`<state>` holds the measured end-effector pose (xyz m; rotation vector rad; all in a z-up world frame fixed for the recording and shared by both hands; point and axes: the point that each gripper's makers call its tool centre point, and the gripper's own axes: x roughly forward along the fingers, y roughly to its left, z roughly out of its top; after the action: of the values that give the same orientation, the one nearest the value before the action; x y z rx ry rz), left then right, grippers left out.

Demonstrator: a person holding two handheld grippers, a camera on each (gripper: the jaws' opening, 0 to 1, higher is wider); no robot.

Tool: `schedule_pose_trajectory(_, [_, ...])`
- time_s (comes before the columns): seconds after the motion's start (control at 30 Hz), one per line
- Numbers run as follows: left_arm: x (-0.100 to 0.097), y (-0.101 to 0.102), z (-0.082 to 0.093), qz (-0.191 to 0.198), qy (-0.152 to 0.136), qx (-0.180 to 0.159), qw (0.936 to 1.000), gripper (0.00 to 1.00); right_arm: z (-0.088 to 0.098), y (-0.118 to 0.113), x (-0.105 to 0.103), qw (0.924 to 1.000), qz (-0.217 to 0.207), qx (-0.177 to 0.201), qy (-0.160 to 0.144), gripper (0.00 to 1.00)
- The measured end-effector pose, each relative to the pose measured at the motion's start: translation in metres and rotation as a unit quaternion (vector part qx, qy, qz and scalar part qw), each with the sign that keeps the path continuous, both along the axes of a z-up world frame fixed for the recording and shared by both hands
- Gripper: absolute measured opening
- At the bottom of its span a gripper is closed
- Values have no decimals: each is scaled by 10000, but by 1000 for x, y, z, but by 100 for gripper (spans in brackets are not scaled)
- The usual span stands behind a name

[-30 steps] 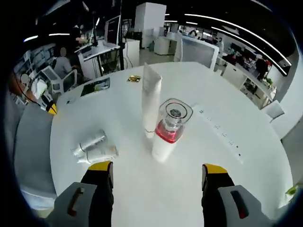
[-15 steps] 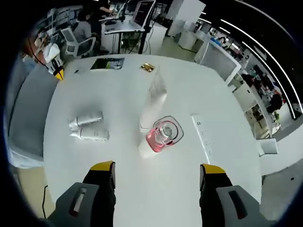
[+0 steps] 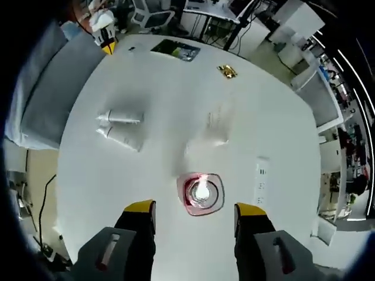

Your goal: Arrange the skincare products in the storage area until every visible bottle or jar stands upright without overlapping.

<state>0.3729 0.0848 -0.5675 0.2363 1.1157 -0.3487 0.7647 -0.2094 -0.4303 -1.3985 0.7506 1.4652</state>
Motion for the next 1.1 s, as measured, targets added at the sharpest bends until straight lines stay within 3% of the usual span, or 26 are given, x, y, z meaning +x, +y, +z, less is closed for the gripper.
schedule_pose_trajectory(0.13, [0, 0, 0, 11, 1, -8, 10000, 0, -6, 6, 3, 9998, 155, -112, -9, 42])
schedule_pose_trajectory(0.4, [0, 0, -1, 15, 7, -28, 10000, 0, -10, 13, 6, 9989, 380, -264, 41, 27])
schedule_pose_trajectory(0.6, [0, 0, 0, 27, 8, -37, 10000, 0, -20, 13, 4, 9977, 483, -454, 134, 28])
schedule_pose_trajectory(0.7, [0, 0, 0, 25, 7, -41, 10000, 0, -22, 14, 2, 9982, 334, -470, 179, 28])
schedule_pose_trajectory(1.1, [0, 0, 0, 43, 6, -43, 10000, 0, -20, 24, -4, 9990, 10, -228, 372, 28])
